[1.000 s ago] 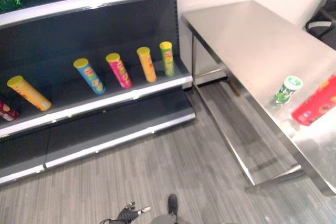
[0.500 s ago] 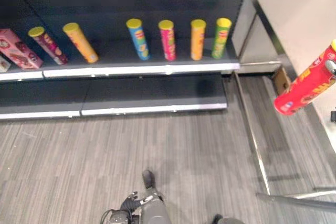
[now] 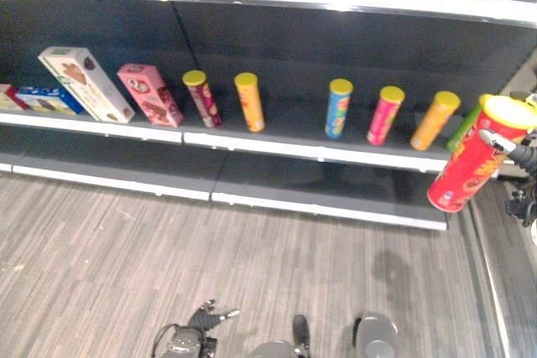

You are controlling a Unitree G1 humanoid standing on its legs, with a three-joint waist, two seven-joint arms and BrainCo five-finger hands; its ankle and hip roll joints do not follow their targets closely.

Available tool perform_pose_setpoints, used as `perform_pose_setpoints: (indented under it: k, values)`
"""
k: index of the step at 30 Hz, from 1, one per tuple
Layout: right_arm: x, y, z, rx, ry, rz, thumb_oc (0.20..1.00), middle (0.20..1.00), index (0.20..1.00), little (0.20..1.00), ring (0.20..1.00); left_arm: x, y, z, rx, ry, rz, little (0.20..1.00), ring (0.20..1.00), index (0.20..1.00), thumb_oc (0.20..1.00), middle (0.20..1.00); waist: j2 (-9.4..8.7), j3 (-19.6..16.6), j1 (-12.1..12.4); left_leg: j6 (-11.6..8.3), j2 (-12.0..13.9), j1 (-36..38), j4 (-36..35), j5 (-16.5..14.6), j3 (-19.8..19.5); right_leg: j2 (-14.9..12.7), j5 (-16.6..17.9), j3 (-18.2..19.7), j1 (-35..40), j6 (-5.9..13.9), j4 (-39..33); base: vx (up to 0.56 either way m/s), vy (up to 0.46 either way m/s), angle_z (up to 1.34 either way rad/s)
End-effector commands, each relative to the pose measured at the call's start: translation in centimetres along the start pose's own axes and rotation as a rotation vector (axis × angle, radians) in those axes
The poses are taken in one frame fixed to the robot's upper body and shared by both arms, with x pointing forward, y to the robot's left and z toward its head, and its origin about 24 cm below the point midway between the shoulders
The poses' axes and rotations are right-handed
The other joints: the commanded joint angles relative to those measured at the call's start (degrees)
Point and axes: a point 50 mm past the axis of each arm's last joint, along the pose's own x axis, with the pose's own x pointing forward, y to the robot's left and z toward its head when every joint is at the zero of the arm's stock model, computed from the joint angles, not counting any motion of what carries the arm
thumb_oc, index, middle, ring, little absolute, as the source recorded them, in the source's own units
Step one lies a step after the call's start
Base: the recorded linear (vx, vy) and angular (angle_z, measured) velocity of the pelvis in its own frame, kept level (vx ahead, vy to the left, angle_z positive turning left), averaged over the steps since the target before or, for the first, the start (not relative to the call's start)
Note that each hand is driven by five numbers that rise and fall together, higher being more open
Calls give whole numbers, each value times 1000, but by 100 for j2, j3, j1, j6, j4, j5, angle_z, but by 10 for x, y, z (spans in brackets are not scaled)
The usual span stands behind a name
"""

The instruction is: Put the goods on the table back onto the shelves and tidy them up.

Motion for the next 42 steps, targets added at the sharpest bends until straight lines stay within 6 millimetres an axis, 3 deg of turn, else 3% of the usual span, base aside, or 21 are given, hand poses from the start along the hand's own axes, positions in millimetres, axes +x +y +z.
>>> perform_pose_setpoints:
  k: [1, 4, 8, 11, 12, 13, 14, 15, 16, 17, 18, 20, 22, 24, 27, 28, 37, 42]
  values:
    - [25, -33, 29, -31, -173, -142, 200, 200, 200, 200, 200, 1, 19, 20, 73, -72, 34, 1000, 1000, 1000, 1000, 1000, -289, 16, -123, -382, 456, 406, 61, -544, 377, -76, 373, -268, 539, 493, -642, 286, 14, 71]
    - [25, -16, 33, -46, -198, -66, 200, 200, 200, 200, 200, 1, 17, 20, 98, -72, 28, 1000, 1000, 1000, 1000, 1000, -353, 15, -170, -427, 432, 592, 115, -741, 401, 11, 601, -686, 564, 552, -1148, 256, -29, 34]
    - [20, -6, 41, -94, -241, 21, 200, 200, 200, 200, 200, 0, 11, 15, 102, -68, 11, 1000, 1000, 1000, 1000, 1000, -397, -166, -156, -377, 368, 754, 254, -996, 397, 59, 697, -711, 883, 377, -1313, 232, -48, 35]
    - [20, 4, 50, -85, -284, 72, 200, 200, 200, 200, 200, -1, 6, 15, 101, -75, 2, 1000, 1000, 1000, 1000, 1000, -277, -199, -173, -461, 554, 805, 696, -1322, 463, 95, 513, -806, 940, 297, -1095, 294, -90, 23]
    - [20, 8, 54, -92, -308, 98, 200, 200, 200, 200, 200, -1, 4, 17, 110, -86, -6, 1000, 1000, 1000, 1000, 1000, -227, -199, -192, -625, 667, 711, 1228, -1481, 556, 142, 328, -832, 1097, 208, -1101, 312, -149, -4]
    - [21, 12, 61, -102, -342, 125, 200, 200, 200, 200, 200, -1, 3, 21, 97, -105, -8, 1000, 1000, 1000, 1000, 1000, -223, -120, -171, -889, 904, 282, 2443, -1311, 647, 193, 168, -796, 1369, 88, -1198, 219, -115, -8]
    - [22, 12, 61, -101, -343, 125, 200, 200, 200, 200, 200, -1, 3, 21, 96, -105, -7, 1000, 1000, 1000, 1000, 1000, -212, -120, -180, -895, 926, 247, 2503, -1340, 637, 209, 170, -805, 1366, 81, -1203, 114, -89, -16]
    - [22, 13, 64, -114, -359, 129, 200, 200, 200, 200, 200, -1, 4, 24, 88, -117, -1, 1000, 1000, 1000, 1000, 1000, -230, -37, -139, -1067, 1010, 4, 3102, -1009, 620, 231, 108, -770, 1495, -6, -1255, 133, -29, -29]
    - [24, 14, 71, -149, -393, 140, 200, 200, 200, 200, 200, 0, 4, 35, 79, -147, 9, 1000, 1000, 1000, 1000, 1000, -238, 146, -123, -1268, 1512, -476, 3845, -591, 729, 333, -132, -682, 1853, -116, -1472, 81, -23, -33]
    - [24, 14, 71, -150, -393, 140, 200, 200, 200, 200, 200, 0, 4, 35, 79, -147, 8, 1000, 1000, 1000, 1000, 1000, -268, 165, -116, -1230, 1489, -506, 3853, -523, 782, 290, -57, -724, 1825, -136, -1476, 112, 38, -37]
    - [23, 15, 72, -155, -396, 148, 200, 200, 200, 200, 200, 0, 3, 33, 76, -144, 4, 1000, 1000, 1000, 1000, 1000, -240, 182, -96, -1187, 1628, -475, 3647, -601, 833, 304, -73, -674, 1925, -106, -1523, 53, 107, -34]
    - [22, 18, 73, -165, -408, 177, 200, 200, 200, 200, 200, -2, 4, 28, 69, -134, 7, 1000, 1000, 1000, 1000, 1000, -255, 165, -38, -1083, 1778, -414, 2829, -742, 713, 173, -75, -532, 1952, 31, -1503, 147, 218, -48]
    - [23, 23, 77, -171, -434, 188, 200, 200, 200, 200, 200, -3, 7, 22, 57, -116, 28, 1000, 1000, 1000, 1000, 1000, -144, 134, 70, -1106, 1823, -396, 1608, -471, 311, 102, -130, -376, 1833, 123, -1295, 78, 264, -53]
    - [24, 22, 74, -192, -424, 195, 200, 200, 200, 200, 200, -3, 6, 22, 71, -125, 17, 1000, 1000, 1000, 1000, 1000, -77, 96, 48, -1160, 1856, -147, 1160, -429, 172, 45, -139, -235, 1740, 223, -1144, 39, 213, -68]
    - [22, 23, 75, -196, -425, 203, 200, 200, 200, 200, 200, -3, 5, 22, 81, -123, 13, 1000, 1000, 1000, 1000, 1000, -26, 11, -19, -1137, 1797, -35, 953, -477, 324, -45, -45, -179, 1673, 274, -1120, 69, 243, -34]
    - [21, 29, 76, -188, -429, 229, 200, 200, 200, 200, 200, -3, 6, 19, 107, -114, 18, 1000, 1000, 1000, 1000, 1000, -10, -125, -39, -1047, 1600, 173, 673, -573, 523, -177, 129, -36, 1598, 389, -1135, 61, 237, -4]
    - [27, 48, 79, -261, -455, 272, 200, 200, 200, 200, 200, -3, 16, 14, 144, -87, 52, 1000, 1000, 1000, 1000, 1000, -115, -155, 68, -725, 1166, 341, 536, -823, 828, -582, 427, 229, 1417, 657, -1131, 15, 186, -17]
    - [36, 59, 78, -351, -456, 239, 200, 200, 200, 200, 200, -1, 16, 25, 164, -118, 60, 1000, 1000, 1000, 1000, 1000, -143, -14, 128, -629, 1034, 163, 804, -995, 785, -834, 476, 234, 1293, 737, -984, -40, 105, 3]
